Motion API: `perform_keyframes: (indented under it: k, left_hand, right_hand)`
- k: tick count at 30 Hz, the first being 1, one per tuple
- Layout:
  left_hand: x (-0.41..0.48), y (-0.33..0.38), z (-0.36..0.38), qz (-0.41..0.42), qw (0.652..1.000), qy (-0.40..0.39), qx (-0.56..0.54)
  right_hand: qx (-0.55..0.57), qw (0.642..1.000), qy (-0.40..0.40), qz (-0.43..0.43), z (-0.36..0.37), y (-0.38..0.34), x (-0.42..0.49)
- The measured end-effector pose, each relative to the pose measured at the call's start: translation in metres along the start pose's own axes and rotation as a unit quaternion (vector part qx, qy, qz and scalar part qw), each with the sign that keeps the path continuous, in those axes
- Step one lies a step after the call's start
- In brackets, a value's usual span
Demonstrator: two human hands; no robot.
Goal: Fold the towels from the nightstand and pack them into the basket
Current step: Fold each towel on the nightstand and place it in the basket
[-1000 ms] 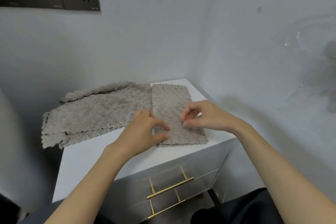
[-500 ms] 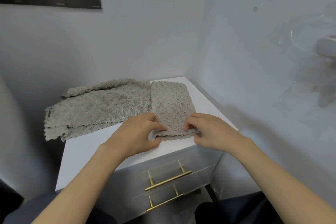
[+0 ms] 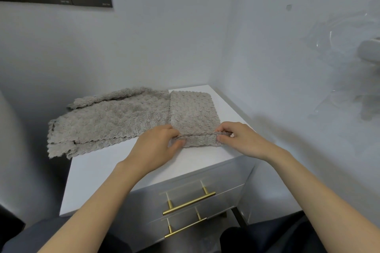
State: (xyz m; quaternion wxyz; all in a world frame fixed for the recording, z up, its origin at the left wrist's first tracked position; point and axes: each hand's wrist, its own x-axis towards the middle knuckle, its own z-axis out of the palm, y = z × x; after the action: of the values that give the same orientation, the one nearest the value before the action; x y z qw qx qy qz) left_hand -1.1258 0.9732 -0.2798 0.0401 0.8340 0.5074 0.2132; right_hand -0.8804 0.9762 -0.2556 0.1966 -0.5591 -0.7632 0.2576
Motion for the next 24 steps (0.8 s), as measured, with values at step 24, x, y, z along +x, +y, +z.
perform_keyframes:
  k: [24]
  left_hand:
    - [0.018, -0.009, 0.02, -0.18, 0.979, 0.03, -0.091]
  right_hand:
    - [-0.234, 0.936, 0.248, -0.092, 0.031, -0.023, -0.005]
